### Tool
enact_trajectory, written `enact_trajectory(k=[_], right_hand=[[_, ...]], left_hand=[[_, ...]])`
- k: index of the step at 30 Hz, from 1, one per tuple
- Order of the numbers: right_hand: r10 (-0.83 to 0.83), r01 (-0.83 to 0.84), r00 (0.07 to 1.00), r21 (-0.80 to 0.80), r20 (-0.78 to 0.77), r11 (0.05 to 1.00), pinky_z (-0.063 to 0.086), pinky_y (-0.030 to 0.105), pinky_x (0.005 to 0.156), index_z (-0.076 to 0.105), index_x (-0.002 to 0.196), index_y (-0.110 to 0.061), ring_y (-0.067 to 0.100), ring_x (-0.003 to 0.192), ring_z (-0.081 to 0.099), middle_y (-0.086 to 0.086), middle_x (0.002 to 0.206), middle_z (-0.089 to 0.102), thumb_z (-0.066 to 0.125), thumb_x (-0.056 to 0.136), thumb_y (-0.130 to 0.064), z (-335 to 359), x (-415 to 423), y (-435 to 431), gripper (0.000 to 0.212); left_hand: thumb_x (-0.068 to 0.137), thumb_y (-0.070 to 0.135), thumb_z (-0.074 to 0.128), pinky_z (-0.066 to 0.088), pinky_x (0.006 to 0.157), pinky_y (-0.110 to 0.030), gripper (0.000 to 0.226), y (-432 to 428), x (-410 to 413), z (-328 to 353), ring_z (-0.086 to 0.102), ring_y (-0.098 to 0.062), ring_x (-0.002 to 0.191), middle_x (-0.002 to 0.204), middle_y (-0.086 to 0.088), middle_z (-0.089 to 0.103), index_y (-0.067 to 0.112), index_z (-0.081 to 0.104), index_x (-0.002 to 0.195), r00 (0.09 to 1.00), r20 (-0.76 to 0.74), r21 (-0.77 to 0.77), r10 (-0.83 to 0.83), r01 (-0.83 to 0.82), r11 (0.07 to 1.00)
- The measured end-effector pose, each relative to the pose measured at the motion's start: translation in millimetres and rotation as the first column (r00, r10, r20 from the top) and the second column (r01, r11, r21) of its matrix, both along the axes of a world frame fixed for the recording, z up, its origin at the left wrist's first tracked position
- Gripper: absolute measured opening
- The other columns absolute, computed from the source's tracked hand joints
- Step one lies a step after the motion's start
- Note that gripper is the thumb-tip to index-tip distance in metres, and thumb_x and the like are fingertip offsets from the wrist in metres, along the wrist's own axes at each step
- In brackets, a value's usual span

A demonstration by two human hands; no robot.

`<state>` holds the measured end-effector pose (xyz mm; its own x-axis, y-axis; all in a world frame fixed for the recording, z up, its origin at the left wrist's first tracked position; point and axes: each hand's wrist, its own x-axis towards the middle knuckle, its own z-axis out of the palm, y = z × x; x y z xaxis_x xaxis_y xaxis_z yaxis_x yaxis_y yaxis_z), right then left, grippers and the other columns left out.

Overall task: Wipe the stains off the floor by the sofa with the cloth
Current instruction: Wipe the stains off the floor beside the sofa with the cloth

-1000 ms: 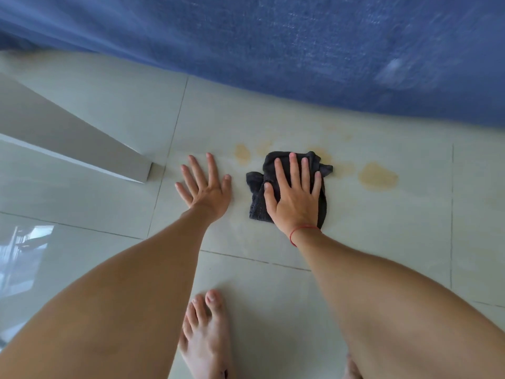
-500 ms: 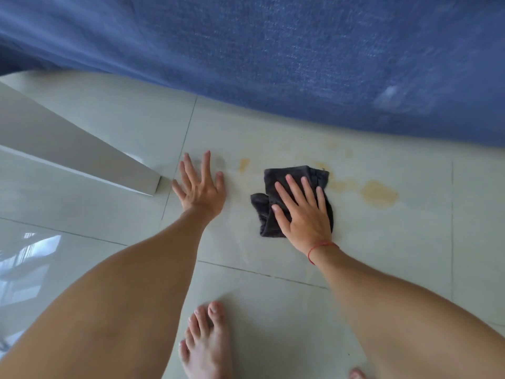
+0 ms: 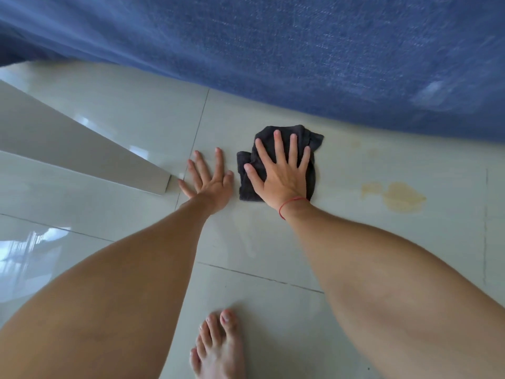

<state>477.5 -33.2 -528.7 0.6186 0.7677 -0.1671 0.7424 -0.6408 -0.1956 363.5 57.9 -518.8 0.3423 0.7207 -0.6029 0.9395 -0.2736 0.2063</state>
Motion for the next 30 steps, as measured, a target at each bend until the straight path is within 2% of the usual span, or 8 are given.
enact_trajectory(k=[4,8,10,14,19,21,26,30], right_hand=[[0.197,-0.198,0.98,0.024,0.018,0.98,0.008,0.061,0.117,0.037,0.145,-0.037,0.035,0.147,0.018,-0.002,0.159,0.028,0.03,0.095,-0.051,0.7,-17.6,0.1,0.052],[0.327,-0.329,0.944,0.105,0.032,0.938,0.021,0.052,0.117,0.049,0.139,-0.033,0.03,0.144,0.032,-0.005,0.152,0.041,0.037,0.097,-0.041,2.4,-6.6,-38.6,0.045],[0.259,-0.263,0.965,0.119,0.05,0.957,0.024,0.05,0.117,0.05,0.139,-0.031,0.028,0.143,0.035,-0.006,0.151,0.043,0.04,0.097,-0.038,-0.4,14.6,-64.7,0.044],[-0.057,0.056,0.997,0.02,0.045,0.998,0.014,0.049,0.12,0.038,0.145,-0.034,0.026,0.148,0.022,-0.008,0.158,0.03,0.033,0.099,-0.042,-3.3,54.9,-86.9,0.048],[-0.229,0.229,0.973,0.011,0.031,0.973,0.006,0.057,0.119,0.031,0.148,-0.034,0.032,0.149,0.012,-0.006,0.161,0.022,0.028,0.098,-0.047,-6.1,46.5,-55.0,0.052],[-0.204,0.205,0.979,-0.002,0.024,0.979,0.005,0.059,0.118,0.031,0.148,-0.035,0.035,0.149,0.011,-0.006,0.161,0.022,0.029,0.097,-0.049,-4.4,42.1,-40.4,0.053],[-0.004,0.004,1.0,0.023,0.003,1.0,0.007,0.06,0.117,0.038,0.145,-0.035,0.037,0.147,0.018,-0.006,0.159,0.028,0.034,0.096,-0.048,-0.4,9.0,-5.4,0.051],[0.096,-0.094,0.995,0.082,-0.016,0.992,0.014,0.058,0.117,0.045,0.142,-0.033,0.034,0.145,0.026,-0.006,0.154,0.038,0.038,0.096,-0.044,-0.1,1.5,-19.5,0.048]], left_hand=[[0.093,0.032,0.015,-0.014,0.112,-0.054,0.061,-0.1,-0.5,3.9,-0.025,-0.022,0.144,0.157,-0.002,-0.027,0.048,-0.015,0.144,1.0,-0.023,0.007,-0.009,0.009,1.0],[0.096,0.036,0.017,-0.009,0.113,-0.056,0.058,1.8,-3.5,5.3,-0.015,-0.027,0.146,0.16,-0.006,-0.014,0.043,-0.006,0.148,0.998,-0.04,0.024,-0.05,0.051,0.998],[0.095,0.039,0.018,-0.006,0.115,-0.057,0.057,2.7,-4.2,4.1,-0.009,-0.028,0.147,0.161,-0.006,-0.006,0.044,0.0,0.149,0.997,-0.059,0.012,-0.058,0.059,0.998],[0.09,0.04,0.014,-0.004,0.115,-0.056,0.058,2.1,-2.1,1.6,-0.005,-0.024,0.148,0.162,-0.002,-0.001,0.05,0.003,0.146,0.999,-0.012,-0.064,0.035,-0.036,0.997],[0.088,0.04,0.013,-0.003,0.115,-0.056,0.059,1.2,-2.7,-2.3,0.001,-0.026,0.148,0.162,-0.004,0.006,0.05,0.007,0.146,0.997,-0.075,-0.024,-0.008,0.006,1.0],[0.088,0.04,0.013,-0.002,0.115,-0.057,0.059,1.0,-1.5,-1.3,0.002,-0.024,0.148,0.162,-0.002,0.007,0.052,0.007,0.145,0.998,-0.022,-0.07,0.052,-0.053,0.996],[0.089,0.039,0.014,-0.009,0.115,-0.055,0.06,3.0,-3.3,-4.3,-0.012,-0.022,0.147,0.161,-0.001,-0.01,0.051,-0.004,0.145,0.999,-0.03,-0.016,0.015,-0.015,1.0],[0.09,0.037,0.018,-0.013,0.114,-0.052,0.063,2.8,-3.6,-1.9,-0.02,-0.018,0.145,0.159,0.002,-0.02,0.051,-0.01,0.145,0.999,0.004,-0.022,0.051,-0.051,0.998]])
